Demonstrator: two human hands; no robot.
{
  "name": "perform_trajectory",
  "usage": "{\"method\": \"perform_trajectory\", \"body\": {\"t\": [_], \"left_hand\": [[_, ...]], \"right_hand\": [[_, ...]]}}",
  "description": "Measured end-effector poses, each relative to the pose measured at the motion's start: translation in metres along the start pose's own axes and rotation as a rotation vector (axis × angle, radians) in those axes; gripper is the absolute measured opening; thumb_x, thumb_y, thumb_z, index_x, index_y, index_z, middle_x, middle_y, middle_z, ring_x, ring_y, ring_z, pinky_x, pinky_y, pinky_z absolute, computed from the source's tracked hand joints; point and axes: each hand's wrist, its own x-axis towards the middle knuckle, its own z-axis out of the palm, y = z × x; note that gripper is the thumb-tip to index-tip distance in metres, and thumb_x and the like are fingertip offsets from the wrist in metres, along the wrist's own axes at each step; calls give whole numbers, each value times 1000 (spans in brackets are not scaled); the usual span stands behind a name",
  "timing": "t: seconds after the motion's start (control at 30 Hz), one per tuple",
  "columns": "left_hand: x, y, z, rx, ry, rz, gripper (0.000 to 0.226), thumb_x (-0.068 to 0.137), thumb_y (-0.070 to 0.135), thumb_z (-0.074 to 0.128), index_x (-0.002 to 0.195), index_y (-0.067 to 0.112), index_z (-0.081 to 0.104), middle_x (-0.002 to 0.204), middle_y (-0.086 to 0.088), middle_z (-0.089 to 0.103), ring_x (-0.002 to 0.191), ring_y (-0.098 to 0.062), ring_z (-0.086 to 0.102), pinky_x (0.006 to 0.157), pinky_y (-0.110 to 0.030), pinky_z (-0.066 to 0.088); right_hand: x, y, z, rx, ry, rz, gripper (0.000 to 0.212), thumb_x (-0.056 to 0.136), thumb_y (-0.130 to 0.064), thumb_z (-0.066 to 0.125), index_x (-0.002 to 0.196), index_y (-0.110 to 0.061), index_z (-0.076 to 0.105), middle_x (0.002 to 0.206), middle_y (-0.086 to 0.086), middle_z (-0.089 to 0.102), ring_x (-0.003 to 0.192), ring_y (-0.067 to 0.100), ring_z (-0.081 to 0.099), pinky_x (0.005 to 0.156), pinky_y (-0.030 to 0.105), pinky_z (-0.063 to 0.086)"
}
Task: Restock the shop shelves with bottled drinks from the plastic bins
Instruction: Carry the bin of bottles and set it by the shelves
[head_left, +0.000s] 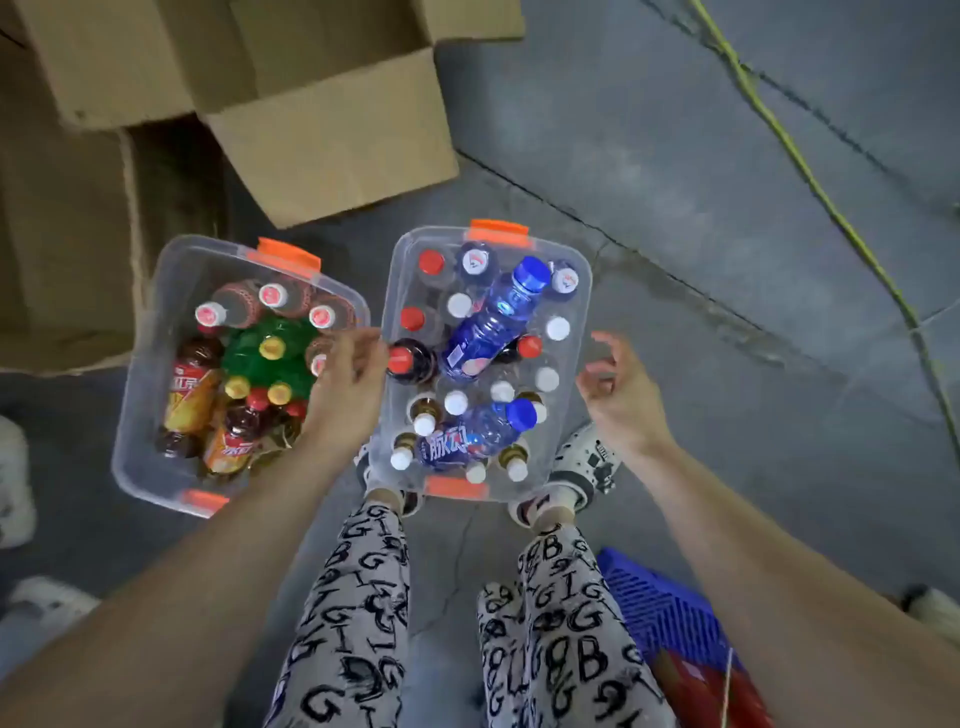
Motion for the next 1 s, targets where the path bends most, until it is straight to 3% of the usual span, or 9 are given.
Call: {"method": "perform_trajectory", "body": {"t": [0.1, 0.23, 0.33, 0.5, 0.6, 0.73, 0.83, 0.93, 1.0], "left_hand": [[18, -31, 14, -76, 4, -106, 42, 100, 46, 38, 133, 25, 53, 123, 8, 53, 117, -17, 50, 95, -26, 32], [51, -69, 32, -221, -17, -246, 93, 68, 98, 25, 140, 44, 46, 147, 12, 48, 136, -14, 43, 117, -44, 29], [74, -83, 47, -322, -30, -359, 117, 49, 106, 30, 143, 38, 47, 147, 5, 50, 137, -18, 44, 117, -46, 29], [98, -74, 60, -512, 7, -401, 77, 77, 81, 40, 129, 29, 62, 121, 2, 69, 118, -18, 60, 108, -43, 42], [108, -84, 66, -574, 30, -387, 49, 96, 60, 45, 120, 23, 66, 110, -1, 73, 107, -19, 66, 92, -37, 51], [130, -122, 67, -491, -6, -346, 63, 77, 71, 62, 122, 26, 66, 123, -3, 68, 121, -26, 59, 109, -54, 39], [131, -125, 70, -436, 29, -343, 55, 78, 61, 64, 119, 23, 66, 119, -4, 68, 118, -26, 60, 109, -55, 39], [112, -100, 80, -431, 22, -317, 57, 76, 52, 66, 122, 19, 63, 124, -9, 66, 116, -29, 62, 107, -53, 43], [102, -90, 93, -405, 17, -306, 35, 83, 45, 64, 110, 23, 64, 118, -5, 67, 108, -23, 62, 106, -47, 44]], "right_hand": [[18, 18, 27, -38, -12, 60, 59, 97, -24, 59, 150, -25, 34, 91, -20, 56, 97, 25, 62, 90, 40, 50], [49, 48, 60, -58, 10, 136, 58, 99, -26, 54, 151, -29, 29, 130, 7, 60, 115, 35, 60, 96, 46, 49], [70, 65, 76, -3, 23, 212, 54, 102, -26, 43, 154, -31, 25, 134, 9, 60, 119, 37, 58, 96, 40, 45], [96, 76, 93, 163, 5, 362, 45, 107, -30, 35, 150, -20, 37, 144, 14, 53, 126, 35, 52, 106, 42, 38], [106, 87, 94, 260, 7, 416, 31, 103, -38, 44, 118, -14, 57, 116, 13, 63, 98, 29, 57, 99, 47, 47], [108, 97, 91, 303, 3, 371, 32, 100, -44, 54, 82, -19, 45, 86, 6, 56, 74, 25, 52, 79, 45, 51], [108, 101, 86, 286, -3, 334, 36, 100, -46, 53, 77, -20, 41, 77, 1, 50, 76, 25, 51, 83, 51, 52], [109, 109, 75, 256, -4, 318, 34, 101, -46, 50, 80, -21, 42, 82, 1, 51, 79, 25, 53, 80, 45, 49], [110, 118, 64, 261, 23, 316, 32, 101, -45, 51, 84, -19, 44, 83, 2, 51, 79, 25, 52, 82, 47, 51]]}}
